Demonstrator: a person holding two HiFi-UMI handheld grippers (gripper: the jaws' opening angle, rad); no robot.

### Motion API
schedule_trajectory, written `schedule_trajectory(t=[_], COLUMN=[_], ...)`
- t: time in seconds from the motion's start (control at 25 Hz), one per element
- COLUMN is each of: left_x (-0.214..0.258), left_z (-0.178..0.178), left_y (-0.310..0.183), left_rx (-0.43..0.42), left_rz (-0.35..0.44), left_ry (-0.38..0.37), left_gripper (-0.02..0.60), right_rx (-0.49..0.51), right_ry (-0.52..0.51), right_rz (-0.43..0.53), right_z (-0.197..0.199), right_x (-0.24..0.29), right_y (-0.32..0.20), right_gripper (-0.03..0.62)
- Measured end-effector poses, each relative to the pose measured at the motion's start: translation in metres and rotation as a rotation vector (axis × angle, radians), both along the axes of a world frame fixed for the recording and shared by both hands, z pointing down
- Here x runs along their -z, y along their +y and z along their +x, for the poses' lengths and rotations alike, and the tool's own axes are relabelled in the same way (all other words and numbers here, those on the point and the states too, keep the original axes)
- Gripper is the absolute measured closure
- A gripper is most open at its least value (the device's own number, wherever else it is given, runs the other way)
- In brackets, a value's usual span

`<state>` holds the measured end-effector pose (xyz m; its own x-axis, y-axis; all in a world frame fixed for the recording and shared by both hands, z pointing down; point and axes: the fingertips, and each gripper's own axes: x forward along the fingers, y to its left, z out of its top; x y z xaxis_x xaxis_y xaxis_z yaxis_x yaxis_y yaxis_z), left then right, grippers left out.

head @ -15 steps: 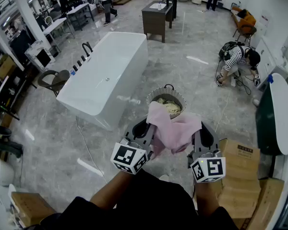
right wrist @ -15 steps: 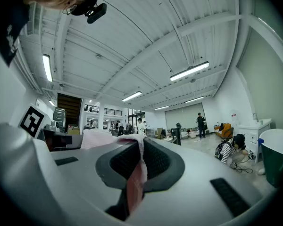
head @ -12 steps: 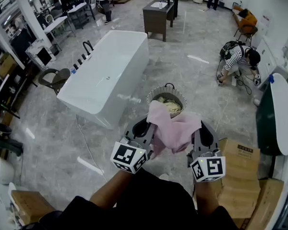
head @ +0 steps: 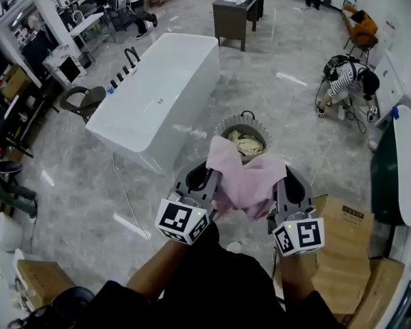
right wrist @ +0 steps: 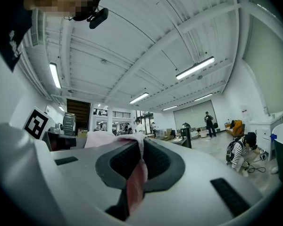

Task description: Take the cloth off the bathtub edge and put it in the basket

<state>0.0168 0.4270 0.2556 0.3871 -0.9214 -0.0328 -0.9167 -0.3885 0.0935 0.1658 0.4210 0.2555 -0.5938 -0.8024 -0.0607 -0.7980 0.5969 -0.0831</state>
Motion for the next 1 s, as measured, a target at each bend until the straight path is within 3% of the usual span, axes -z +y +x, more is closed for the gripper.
schedule_trajectory(t=[0.24, 0.52, 0.76, 1.0], left_x=[-0.013, -0.027, -0.042, -0.033], left_z=[-0.012, -0.024, -0.050, -0.072], left_y=[-0.024, -0.075, -0.139, -0.204], left_rx=[0.005, -0.047, -0.068, -0.140], left_rz=[-0.018, -0.036, -0.069, -0.055], left_ry=[0.039, 0.064, 0.097, 0.115], left_gripper=[0.545, 0.545, 0.545, 0.546], right_rx=[-0.010, -0.051, -0.072, -0.139], right_ry=[0.010, 0.023, 0.069, 0.083], right_rz=[-0.018, -0.061, -0.068, -0.080], right_z=[-0.010, -0.013, -0.036, -0.054], right_x=[-0.010, -0.018, -0.027, -0.024], right_y=[-0.024, -0.074, -0.132, -0.192], right_gripper=[0.556, 0.556, 0.556, 0.556])
